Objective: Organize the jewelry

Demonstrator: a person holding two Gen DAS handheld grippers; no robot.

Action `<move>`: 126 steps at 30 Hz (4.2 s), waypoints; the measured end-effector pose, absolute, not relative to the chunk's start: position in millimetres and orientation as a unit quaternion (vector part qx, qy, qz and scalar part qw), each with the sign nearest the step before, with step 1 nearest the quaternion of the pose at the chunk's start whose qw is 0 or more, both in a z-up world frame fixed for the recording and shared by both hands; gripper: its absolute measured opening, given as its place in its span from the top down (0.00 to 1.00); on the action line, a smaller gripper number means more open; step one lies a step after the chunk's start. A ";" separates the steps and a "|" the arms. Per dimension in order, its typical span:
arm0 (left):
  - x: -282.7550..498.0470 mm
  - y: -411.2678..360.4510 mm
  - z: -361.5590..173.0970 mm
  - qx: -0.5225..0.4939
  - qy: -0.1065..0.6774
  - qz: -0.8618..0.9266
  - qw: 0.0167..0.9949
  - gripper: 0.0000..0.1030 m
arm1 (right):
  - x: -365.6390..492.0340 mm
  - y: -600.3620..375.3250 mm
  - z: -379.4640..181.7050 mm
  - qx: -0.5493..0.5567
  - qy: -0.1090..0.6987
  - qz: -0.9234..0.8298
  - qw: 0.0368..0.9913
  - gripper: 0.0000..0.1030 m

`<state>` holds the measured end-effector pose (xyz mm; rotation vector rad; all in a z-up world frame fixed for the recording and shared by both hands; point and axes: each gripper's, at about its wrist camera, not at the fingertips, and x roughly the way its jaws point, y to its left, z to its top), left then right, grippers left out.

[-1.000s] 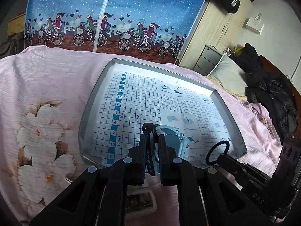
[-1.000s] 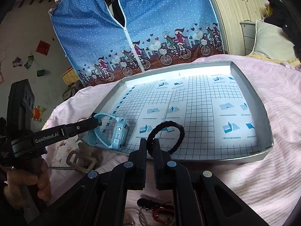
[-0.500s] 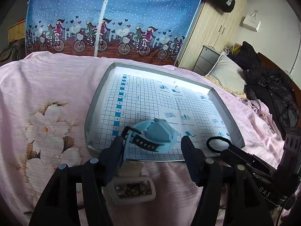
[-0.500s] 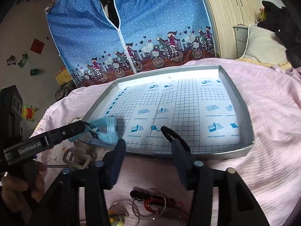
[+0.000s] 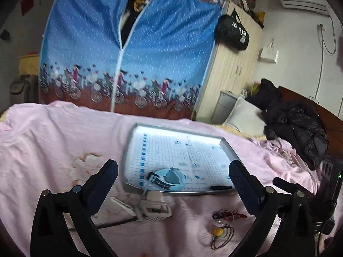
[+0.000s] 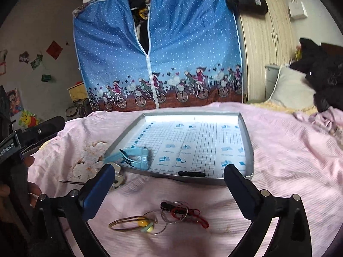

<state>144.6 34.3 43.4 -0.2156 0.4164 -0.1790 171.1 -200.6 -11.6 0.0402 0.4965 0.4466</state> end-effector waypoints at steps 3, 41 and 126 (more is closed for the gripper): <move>117.6 42.2 46.5 -0.115 0.192 -0.073 0.972 0.02 | 147.5 -200.6 -5.2 0.019 0.227 0.223 0.948 0.00; 91.3 45.0 -28.7 -0.074 0.447 -0.061 0.890 0.02 | 123.7 -199.0 -68.8 0.024 0.403 0.227 0.886 0.12; 193.0 15.6 -50.0 -0.105 0.430 -0.177 0.879 0.99 | 190.4 -164.3 -90.0 0.059 0.382 0.291 0.875 0.81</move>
